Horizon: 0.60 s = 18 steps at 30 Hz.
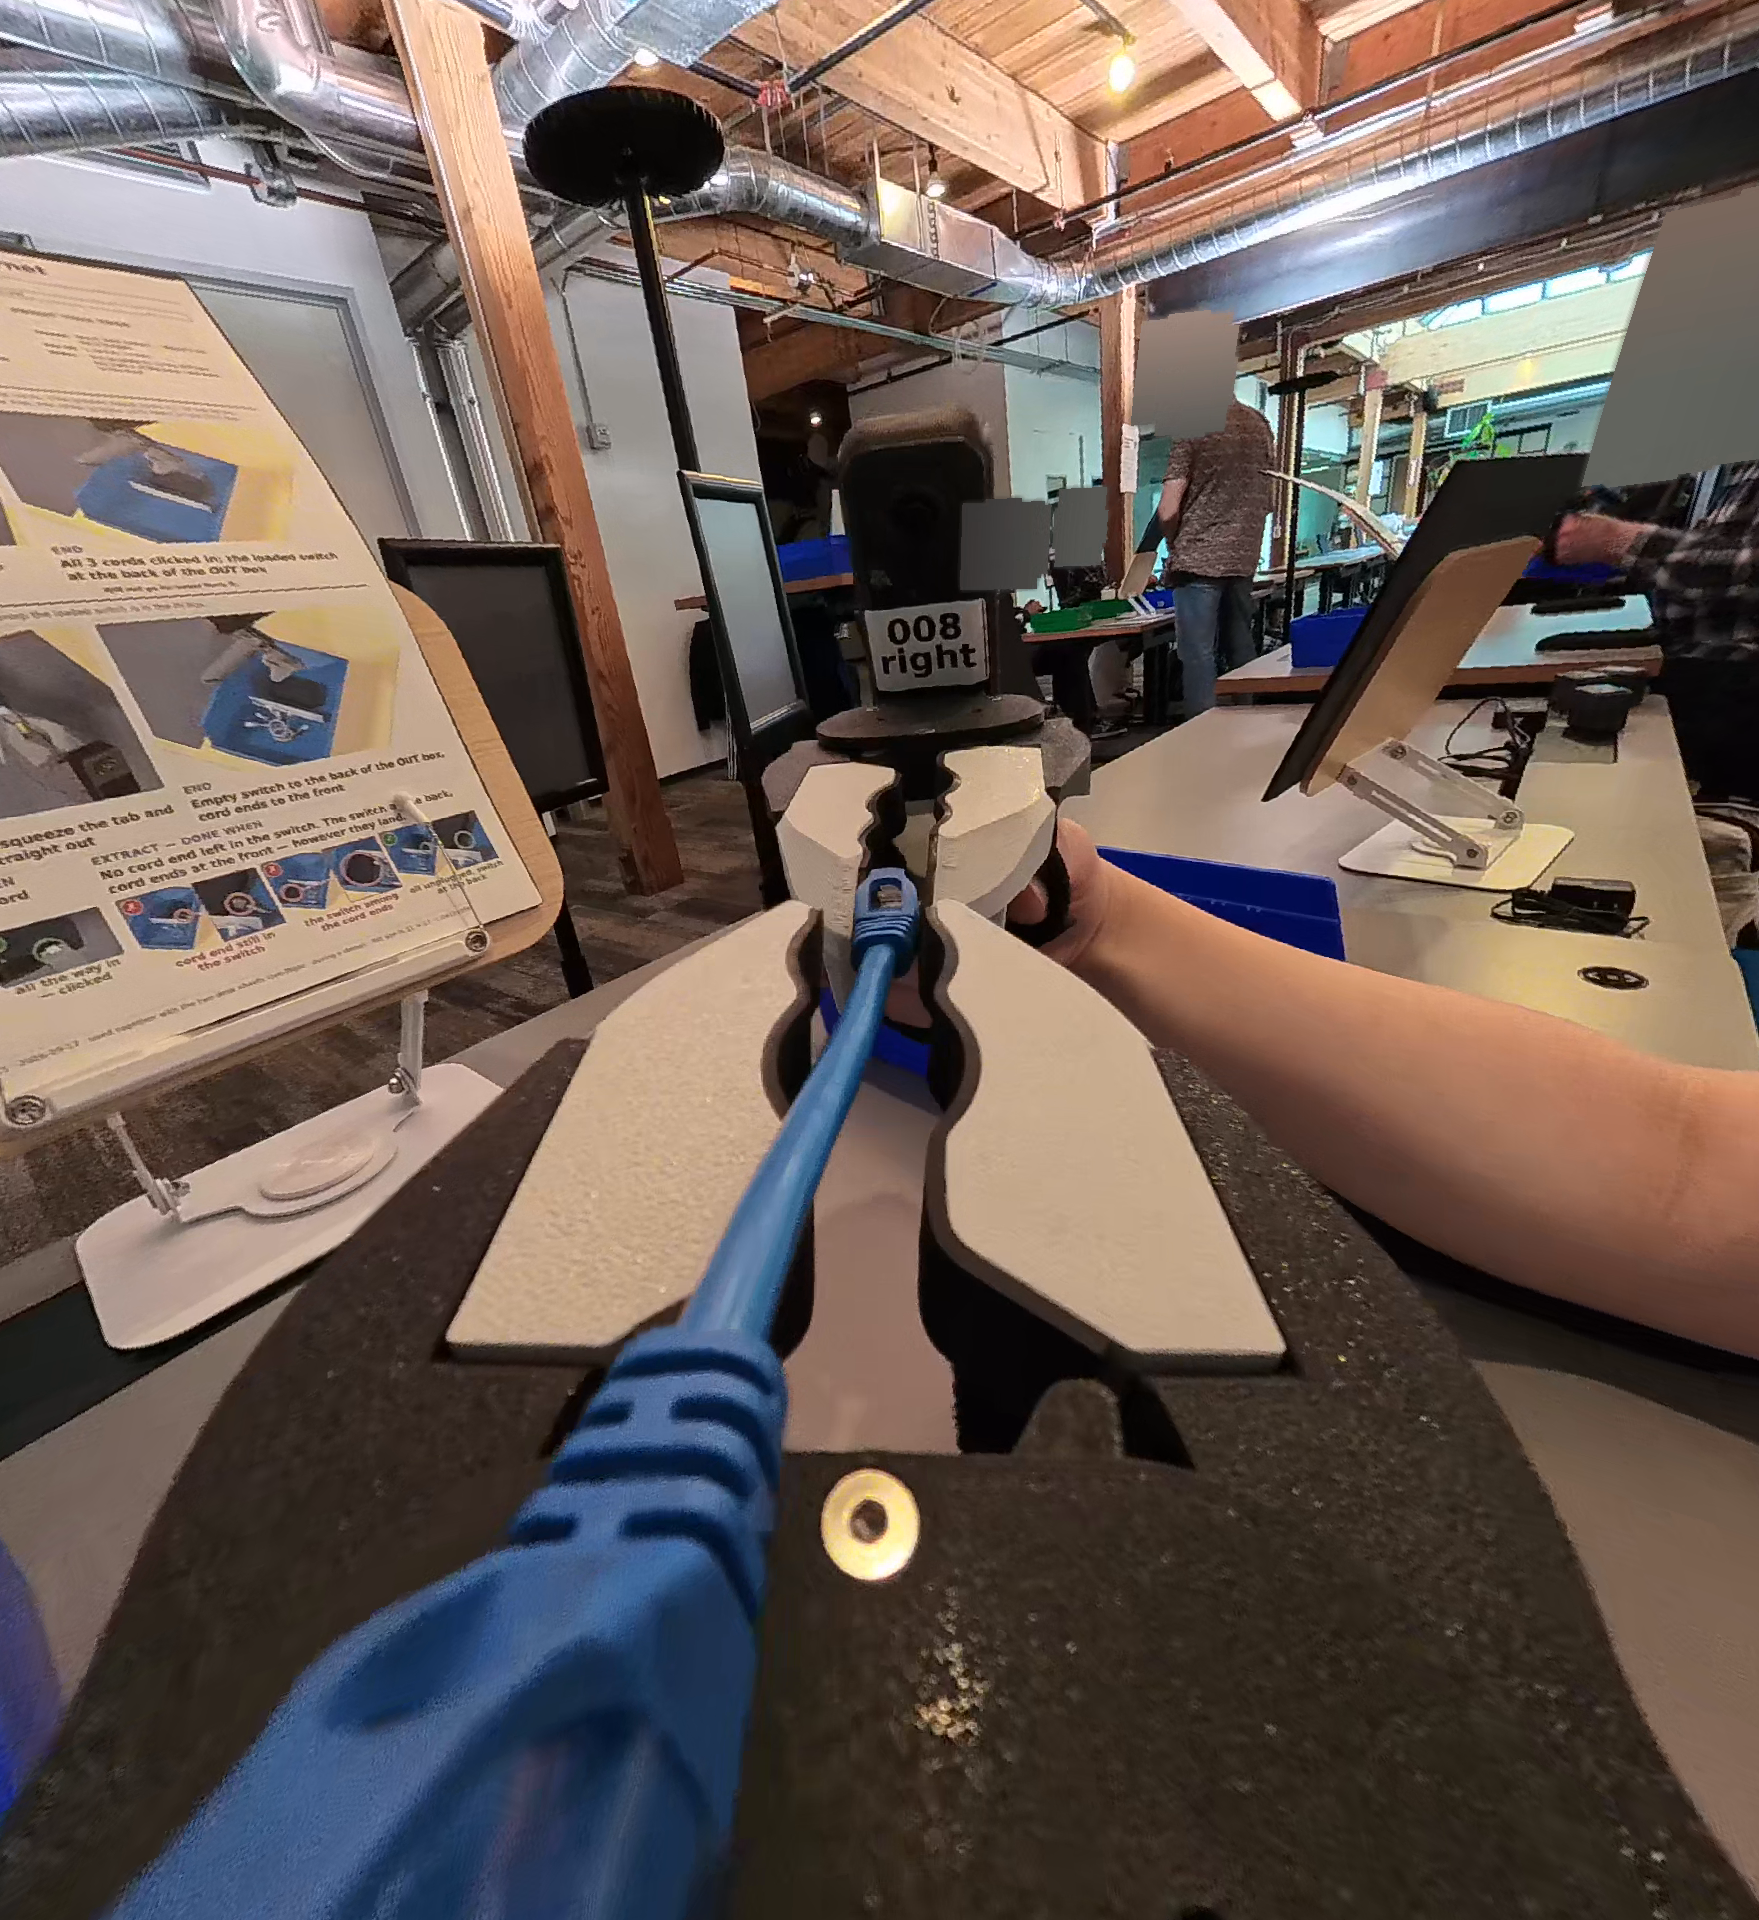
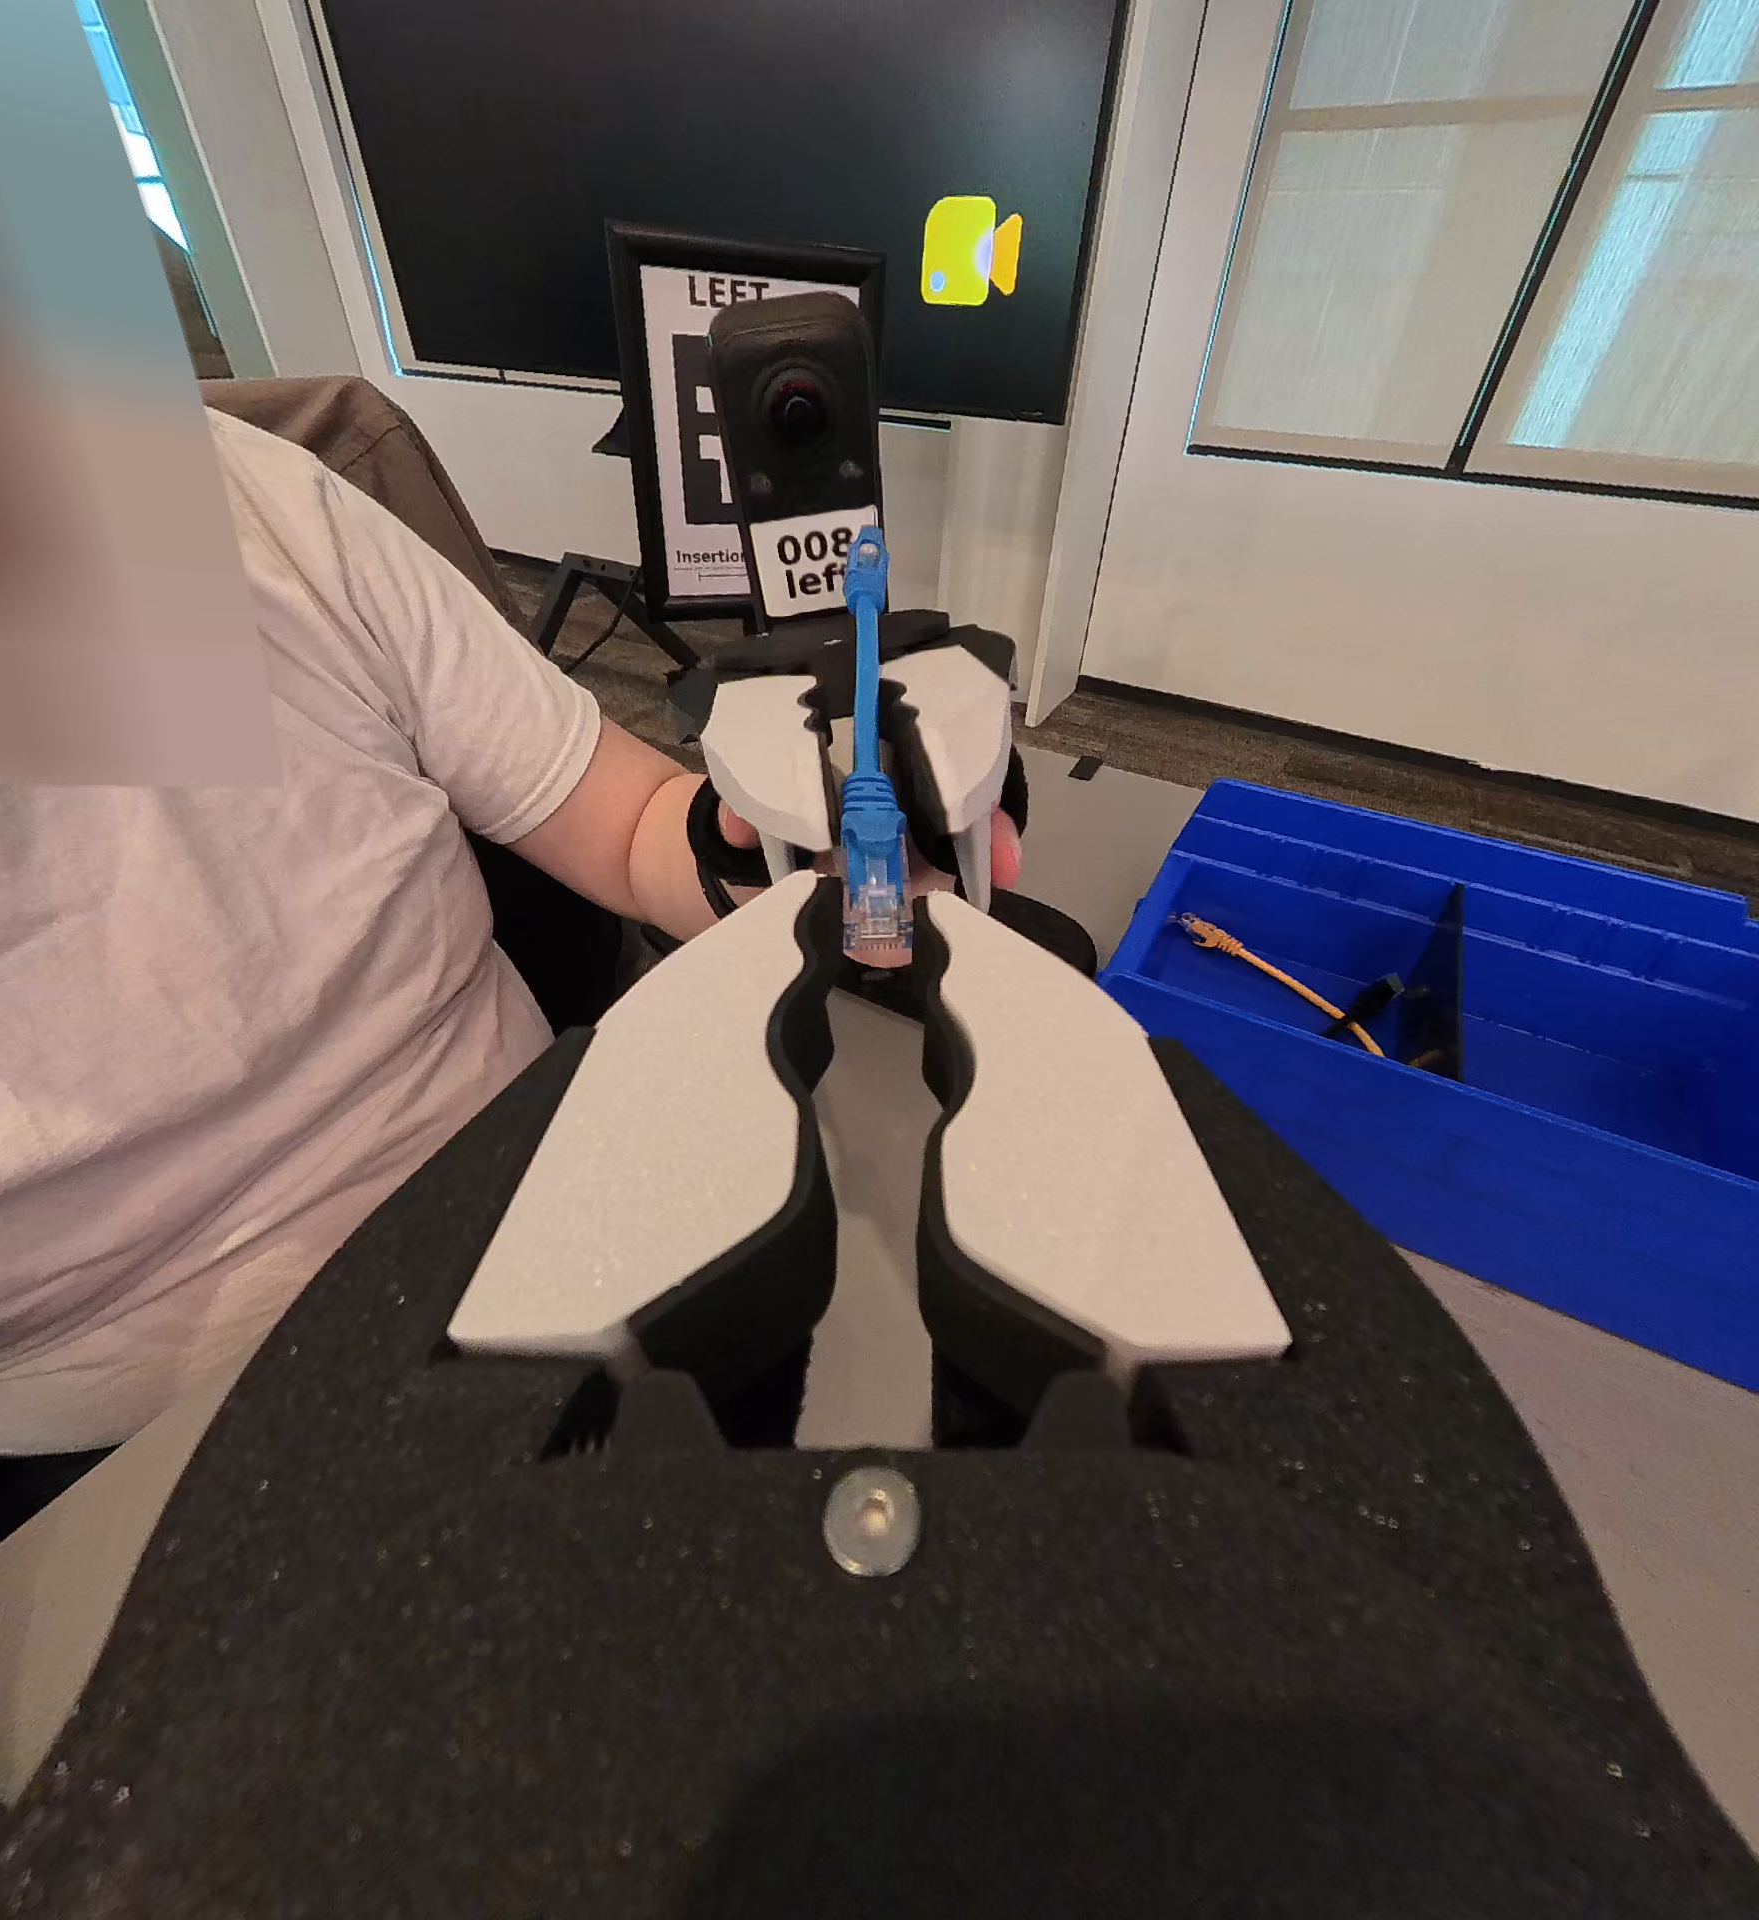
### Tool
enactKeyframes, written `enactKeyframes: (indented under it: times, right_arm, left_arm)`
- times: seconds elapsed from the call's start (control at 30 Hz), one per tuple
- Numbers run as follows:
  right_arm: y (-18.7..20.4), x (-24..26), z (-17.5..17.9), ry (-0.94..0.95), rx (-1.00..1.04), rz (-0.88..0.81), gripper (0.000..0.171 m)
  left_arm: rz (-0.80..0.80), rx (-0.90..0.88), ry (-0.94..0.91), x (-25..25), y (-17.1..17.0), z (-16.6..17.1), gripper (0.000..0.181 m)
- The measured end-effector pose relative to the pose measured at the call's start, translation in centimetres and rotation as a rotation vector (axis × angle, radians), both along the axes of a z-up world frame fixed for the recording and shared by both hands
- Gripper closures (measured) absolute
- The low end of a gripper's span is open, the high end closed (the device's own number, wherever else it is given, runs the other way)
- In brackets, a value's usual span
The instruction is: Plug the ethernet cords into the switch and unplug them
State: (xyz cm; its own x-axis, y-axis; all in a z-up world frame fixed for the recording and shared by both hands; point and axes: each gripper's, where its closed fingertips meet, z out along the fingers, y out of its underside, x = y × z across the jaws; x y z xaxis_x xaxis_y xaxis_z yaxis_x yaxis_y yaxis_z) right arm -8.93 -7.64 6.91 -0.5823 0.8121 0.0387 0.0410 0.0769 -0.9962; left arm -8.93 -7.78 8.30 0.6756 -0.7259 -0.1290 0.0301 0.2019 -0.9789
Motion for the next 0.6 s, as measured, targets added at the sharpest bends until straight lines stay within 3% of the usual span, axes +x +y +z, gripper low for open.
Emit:
enactKeyframes:
  times: [0.37,0.6]
  right_arm:
    - [-0.24,-0.03,0.15,0.007,-0.023,0.009,0.151]
    - [-0.13,-0.11,-0.08,0.004,-0.001,0.003,0.16]
  left_arm:
    - [0.006,0.021,0.011,-0.01,-0.18,0.19,0.17]
    - [-0.01,0.015,0.013,0.07,-0.32,0.21,0.17]
